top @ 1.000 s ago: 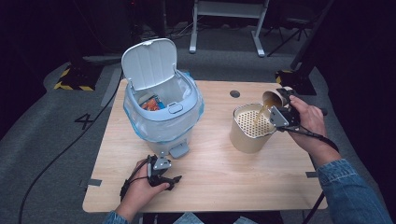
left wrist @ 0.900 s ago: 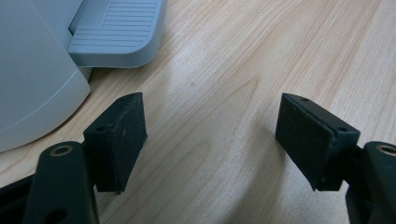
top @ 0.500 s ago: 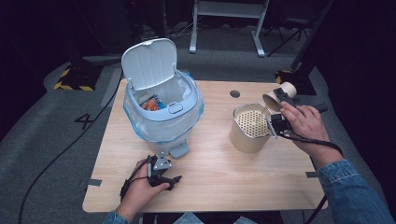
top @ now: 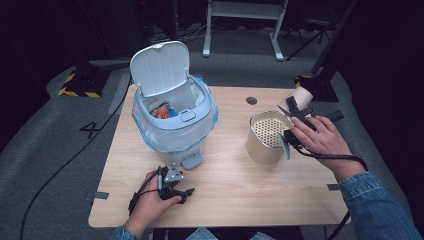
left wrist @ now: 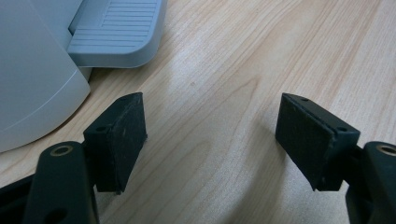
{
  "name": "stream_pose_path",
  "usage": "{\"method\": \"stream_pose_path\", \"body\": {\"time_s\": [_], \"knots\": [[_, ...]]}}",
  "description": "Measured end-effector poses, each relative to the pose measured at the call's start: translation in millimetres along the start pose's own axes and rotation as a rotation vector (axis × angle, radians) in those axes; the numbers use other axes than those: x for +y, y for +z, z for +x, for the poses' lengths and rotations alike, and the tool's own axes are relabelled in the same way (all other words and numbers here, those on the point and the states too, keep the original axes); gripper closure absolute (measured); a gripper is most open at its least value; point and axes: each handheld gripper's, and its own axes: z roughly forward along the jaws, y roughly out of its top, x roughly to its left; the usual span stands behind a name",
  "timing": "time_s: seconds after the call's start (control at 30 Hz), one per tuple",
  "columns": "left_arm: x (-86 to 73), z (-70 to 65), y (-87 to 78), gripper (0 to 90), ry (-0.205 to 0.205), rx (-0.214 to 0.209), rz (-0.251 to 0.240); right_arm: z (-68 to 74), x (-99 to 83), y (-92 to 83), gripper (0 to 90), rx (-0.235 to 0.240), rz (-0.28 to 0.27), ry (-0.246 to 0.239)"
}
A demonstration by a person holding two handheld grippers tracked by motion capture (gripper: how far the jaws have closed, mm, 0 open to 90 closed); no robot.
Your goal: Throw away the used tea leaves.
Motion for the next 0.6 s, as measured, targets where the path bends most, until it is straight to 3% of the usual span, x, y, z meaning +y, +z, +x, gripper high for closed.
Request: {"method": "stream_pose_path", "body": {"time_s": [0.2,0.47,0.6], "knots": [[0.0,0.2,0.0,25.1,-0.002,-0.002,-0.001,-0.1,4.6,-0.6,36.0,-0.028,0.027,-0.079],[0.0,0.1,0.0,25.1,0.000,0.000,0.000,-2.8,5.2,-1.5,35.9,-0.038,0.028,-0.088],[0.0,0.1,0.0,25.1,0.000,0.000,0.000,-3.9,3.1,-1.4,35.6,-0.035,0.019,-0.040]]}}
